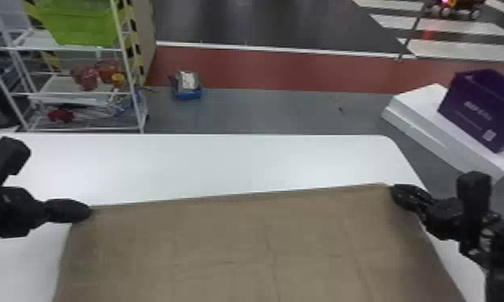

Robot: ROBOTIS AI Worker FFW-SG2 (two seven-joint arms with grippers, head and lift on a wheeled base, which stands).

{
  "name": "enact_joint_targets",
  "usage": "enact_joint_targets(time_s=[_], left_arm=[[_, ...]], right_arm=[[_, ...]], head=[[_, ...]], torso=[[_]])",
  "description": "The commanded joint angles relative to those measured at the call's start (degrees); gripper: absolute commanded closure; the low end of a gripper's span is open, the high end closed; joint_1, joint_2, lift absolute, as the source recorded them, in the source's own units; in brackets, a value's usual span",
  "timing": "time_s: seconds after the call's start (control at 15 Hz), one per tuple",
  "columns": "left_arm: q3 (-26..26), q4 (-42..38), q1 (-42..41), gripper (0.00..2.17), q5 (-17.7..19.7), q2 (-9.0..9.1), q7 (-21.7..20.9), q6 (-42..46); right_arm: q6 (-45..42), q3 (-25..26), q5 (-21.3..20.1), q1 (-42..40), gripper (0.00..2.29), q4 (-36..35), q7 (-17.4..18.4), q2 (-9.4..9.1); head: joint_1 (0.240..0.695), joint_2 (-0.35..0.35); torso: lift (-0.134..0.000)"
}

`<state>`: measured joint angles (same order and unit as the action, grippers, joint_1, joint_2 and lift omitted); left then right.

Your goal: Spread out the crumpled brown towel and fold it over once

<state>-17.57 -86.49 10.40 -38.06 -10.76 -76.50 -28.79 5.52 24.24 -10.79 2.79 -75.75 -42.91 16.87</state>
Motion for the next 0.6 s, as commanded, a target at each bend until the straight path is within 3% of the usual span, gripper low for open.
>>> enact_joint_targets(time_s=[0.0, 0.2, 0.4, 0.53], left_arm=[[-0.88, -0.61, -0.03, 1.43, 0.09, -0.05, 0.03, 0.17], [-5.02, -2.72, -0.73, 1.43, 1.49, 0.04, -2.34, 2.28], [-8.44, -6.50, -5.22, 1.43, 3.87, -0.40, -4.10, 7.38], [-9.94, -7.82, -7.33, 1.43, 5.27, -0.58, -4.54, 11.25]], right_arm=[[-2.39, 1.60, 1.38, -1.82, 1.05, -2.74, -1.83, 0.00], [-2.56, 2.66, 1.73, -6.30, 1.05, -9.07, -4.73, 0.09], [-7.49, 5.03, 1.91, -11.75, 1.05, -14.96, -12.29, 0.18], [-11.35, 5.56, 1.73, -15.53, 1.05, -17.24, -15.28, 0.71]], head=[[0.695, -0.125], [0.695, -0.113], [0.695, -0.094], [0.695, -0.068]], torso=[[-0.123], [-0.123], [-0.123], [-0.123]])
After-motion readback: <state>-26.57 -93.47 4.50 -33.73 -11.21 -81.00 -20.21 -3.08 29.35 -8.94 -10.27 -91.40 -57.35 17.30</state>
